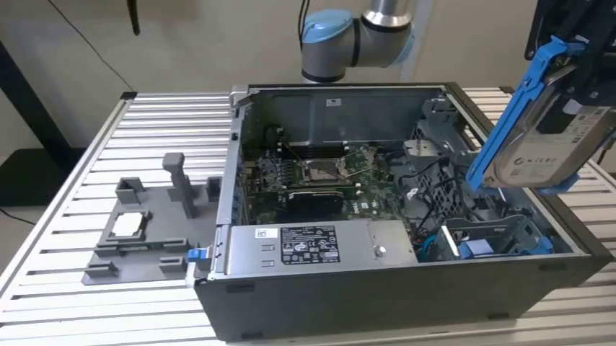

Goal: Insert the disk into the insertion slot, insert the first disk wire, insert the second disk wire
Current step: 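Insert the disk into the insertion slot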

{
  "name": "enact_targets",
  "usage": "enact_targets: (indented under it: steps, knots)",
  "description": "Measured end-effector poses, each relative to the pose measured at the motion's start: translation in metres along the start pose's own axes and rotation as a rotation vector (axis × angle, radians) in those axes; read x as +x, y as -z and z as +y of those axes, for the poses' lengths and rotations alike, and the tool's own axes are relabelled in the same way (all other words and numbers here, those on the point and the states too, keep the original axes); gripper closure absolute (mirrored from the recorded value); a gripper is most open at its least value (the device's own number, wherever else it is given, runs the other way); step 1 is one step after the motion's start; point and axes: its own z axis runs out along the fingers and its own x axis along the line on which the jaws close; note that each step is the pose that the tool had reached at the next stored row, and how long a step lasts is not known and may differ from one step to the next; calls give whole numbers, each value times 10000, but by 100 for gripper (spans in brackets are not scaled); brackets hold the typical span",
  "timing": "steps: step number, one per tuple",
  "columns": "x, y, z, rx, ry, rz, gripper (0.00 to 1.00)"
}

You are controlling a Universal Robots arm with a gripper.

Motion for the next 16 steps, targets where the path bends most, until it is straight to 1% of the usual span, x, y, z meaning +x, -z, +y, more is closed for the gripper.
enact_targets:
  steps: [8, 16]
  knots:
    - [15, -35, -2, 0, -1, 0, 67]
    - [44, -114, -6, 10, 0, 2, 67]
